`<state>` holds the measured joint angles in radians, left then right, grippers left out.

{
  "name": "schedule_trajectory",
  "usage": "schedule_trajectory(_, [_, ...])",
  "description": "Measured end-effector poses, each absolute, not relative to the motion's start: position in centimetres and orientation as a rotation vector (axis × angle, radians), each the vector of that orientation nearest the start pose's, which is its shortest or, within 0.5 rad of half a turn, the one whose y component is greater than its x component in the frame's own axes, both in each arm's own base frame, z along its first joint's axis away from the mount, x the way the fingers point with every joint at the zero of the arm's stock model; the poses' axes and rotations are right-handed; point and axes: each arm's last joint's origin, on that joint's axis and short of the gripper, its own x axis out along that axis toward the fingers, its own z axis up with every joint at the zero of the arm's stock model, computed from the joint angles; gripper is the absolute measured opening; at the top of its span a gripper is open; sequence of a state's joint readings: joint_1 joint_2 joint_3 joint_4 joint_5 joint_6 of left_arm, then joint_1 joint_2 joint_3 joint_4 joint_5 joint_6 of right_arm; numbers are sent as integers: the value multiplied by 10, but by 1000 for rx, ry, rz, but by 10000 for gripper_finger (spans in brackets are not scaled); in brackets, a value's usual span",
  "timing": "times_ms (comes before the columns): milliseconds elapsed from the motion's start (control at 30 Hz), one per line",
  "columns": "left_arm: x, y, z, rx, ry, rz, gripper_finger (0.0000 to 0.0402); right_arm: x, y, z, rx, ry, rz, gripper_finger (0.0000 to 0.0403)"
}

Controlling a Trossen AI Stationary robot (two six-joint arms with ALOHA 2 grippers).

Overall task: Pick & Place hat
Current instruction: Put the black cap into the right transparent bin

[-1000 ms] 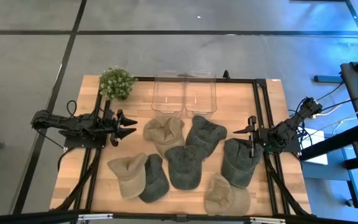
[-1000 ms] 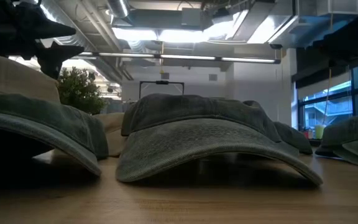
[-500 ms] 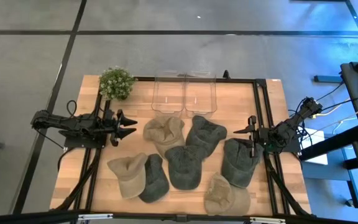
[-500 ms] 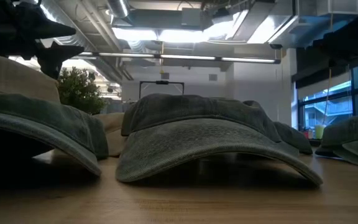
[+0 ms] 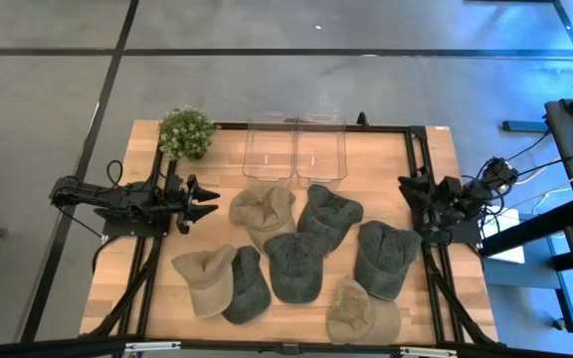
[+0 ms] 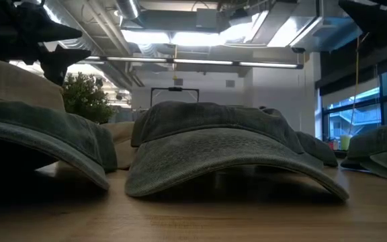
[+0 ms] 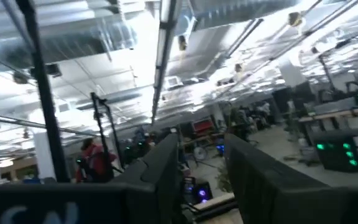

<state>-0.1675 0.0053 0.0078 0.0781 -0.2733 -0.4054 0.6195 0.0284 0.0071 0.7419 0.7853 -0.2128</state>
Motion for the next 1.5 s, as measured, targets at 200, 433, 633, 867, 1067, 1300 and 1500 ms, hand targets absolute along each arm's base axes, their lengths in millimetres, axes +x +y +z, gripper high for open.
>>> schedule_trajectory(200, [96,-7,173,-433,-109,134,196,70,21,219,373,-485,-280,170])
schedule_trajectory(433, [95,-4,176,-444,-157,236,196,72,16,211,456,-404,-507,273])
schedule_trajectory(633, [95,-3,175,-444,-159,261,196,74,18,207,402,-362,-504,306])
schedule_trajectory(867, [95,-3,175,-445,-158,260,196,72,15,223,413,-368,-545,301])
schedule_trajectory(1067, [95,-3,175,-444,-157,260,196,70,12,251,477,-316,-614,280])
schedule_trajectory(1300, [95,-3,175,-444,-158,262,196,74,17,243,645,-132,-522,272])
schedule_trajectory(1500, [95,-3,175,-445,-158,262,196,83,22,220,814,88,-502,272])
